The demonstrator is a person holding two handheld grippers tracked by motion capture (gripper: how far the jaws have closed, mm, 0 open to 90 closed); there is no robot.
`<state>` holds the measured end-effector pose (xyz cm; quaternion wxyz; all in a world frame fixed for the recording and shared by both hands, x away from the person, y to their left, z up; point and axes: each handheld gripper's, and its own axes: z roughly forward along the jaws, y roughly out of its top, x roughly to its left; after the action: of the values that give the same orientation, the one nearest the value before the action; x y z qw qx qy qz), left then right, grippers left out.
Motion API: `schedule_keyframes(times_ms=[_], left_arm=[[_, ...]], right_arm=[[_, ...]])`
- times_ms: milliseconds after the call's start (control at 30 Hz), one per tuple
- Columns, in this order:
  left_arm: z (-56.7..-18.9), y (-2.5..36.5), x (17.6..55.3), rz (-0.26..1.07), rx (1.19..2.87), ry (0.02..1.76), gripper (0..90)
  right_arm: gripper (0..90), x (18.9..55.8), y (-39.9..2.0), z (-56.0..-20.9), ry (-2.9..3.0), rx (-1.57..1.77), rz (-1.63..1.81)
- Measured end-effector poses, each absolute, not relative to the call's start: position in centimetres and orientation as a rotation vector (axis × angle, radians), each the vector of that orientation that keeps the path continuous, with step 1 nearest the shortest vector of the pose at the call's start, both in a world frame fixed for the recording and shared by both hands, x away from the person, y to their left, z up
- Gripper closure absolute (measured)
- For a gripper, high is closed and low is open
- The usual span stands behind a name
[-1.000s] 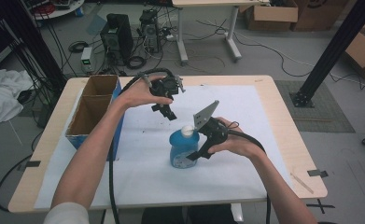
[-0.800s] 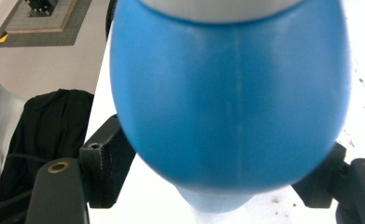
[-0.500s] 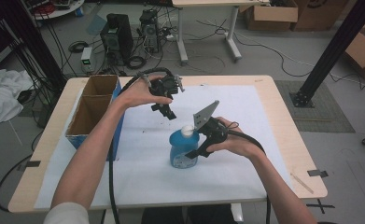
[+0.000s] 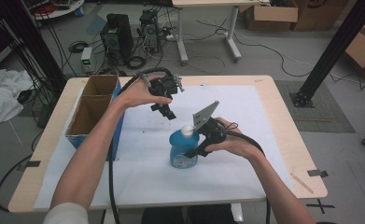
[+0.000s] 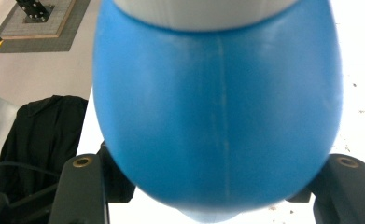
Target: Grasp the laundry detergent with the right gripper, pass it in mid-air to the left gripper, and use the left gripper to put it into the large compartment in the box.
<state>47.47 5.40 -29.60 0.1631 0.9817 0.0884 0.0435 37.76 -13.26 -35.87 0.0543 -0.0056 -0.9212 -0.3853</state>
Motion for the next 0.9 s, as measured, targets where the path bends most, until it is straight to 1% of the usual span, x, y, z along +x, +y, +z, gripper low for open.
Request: schedule_keyframes(times_ms=[133,333,433,900], left_arm=[[-29.60,5.46,47.50,0.127,2.797,0.254,17.0],[-29.57,5.54,47.47,0.127,2.796,0.257,17.0],[-29.56,5.54,47.44,0.127,2.792,0.260,17.0],[-29.54,5.45,47.42,0.128,2.793,0.257,17.0]], right_arm=[[39.4,37.79,-13.22,-35.95,-2.802,-0.023,-1.174],[40.6,37.72,-13.23,-35.99,-2.807,-0.019,-1.190],[44.5,37.60,-13.28,-35.99,-2.835,-0.010,-1.215],[45.7,37.51,-13.41,-36.10,-2.840,0.025,-1.250]])
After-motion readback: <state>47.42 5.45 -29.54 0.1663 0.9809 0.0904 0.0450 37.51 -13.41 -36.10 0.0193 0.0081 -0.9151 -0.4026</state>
